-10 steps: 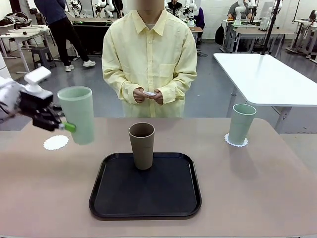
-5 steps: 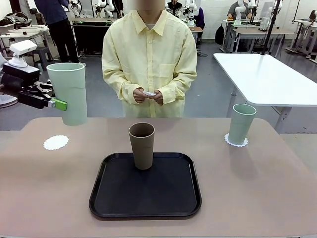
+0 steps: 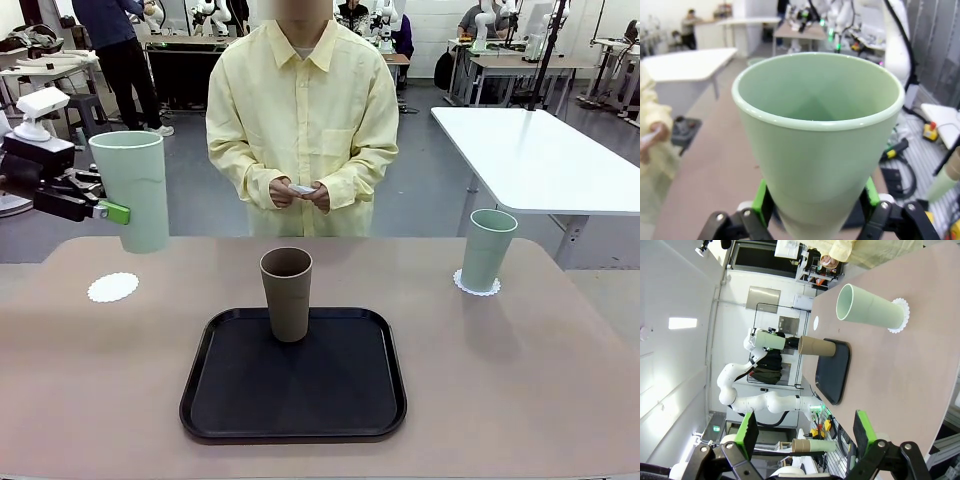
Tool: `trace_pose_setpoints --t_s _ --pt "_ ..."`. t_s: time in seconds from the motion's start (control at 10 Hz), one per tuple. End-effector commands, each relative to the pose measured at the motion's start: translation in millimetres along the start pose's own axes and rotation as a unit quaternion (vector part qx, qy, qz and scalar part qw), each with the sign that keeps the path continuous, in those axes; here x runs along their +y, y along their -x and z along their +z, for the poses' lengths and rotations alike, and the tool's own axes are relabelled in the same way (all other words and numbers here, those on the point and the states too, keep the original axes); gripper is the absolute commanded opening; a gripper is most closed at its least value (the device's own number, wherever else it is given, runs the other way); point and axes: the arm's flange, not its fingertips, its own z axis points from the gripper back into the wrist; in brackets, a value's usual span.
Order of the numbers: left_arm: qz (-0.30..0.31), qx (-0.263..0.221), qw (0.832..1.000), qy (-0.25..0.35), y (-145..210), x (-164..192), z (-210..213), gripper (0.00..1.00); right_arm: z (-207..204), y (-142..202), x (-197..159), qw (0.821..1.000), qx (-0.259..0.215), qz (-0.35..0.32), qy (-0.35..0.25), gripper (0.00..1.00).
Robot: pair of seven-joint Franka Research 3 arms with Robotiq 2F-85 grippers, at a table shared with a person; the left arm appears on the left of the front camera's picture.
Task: Place coasters on the table and set cups on them.
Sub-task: Take one Reusable plastic cup from the Flat Tray and place it on a coaster set by the human.
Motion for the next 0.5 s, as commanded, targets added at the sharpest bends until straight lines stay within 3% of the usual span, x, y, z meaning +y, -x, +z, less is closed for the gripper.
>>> trace_pose_setpoints --t_s 0.0,0.4 --pt "-0.010 -0.016 1.000 -0.008 31 44 39 0.84 -2 0 0 1.000 0.001 -0.003 0.004 1.00" --pt "0.009 -0.032 0.997 -0.070 86 85 116 0.84 -2 0 0 1.000 0.001 -0.003 0.004 1.00"
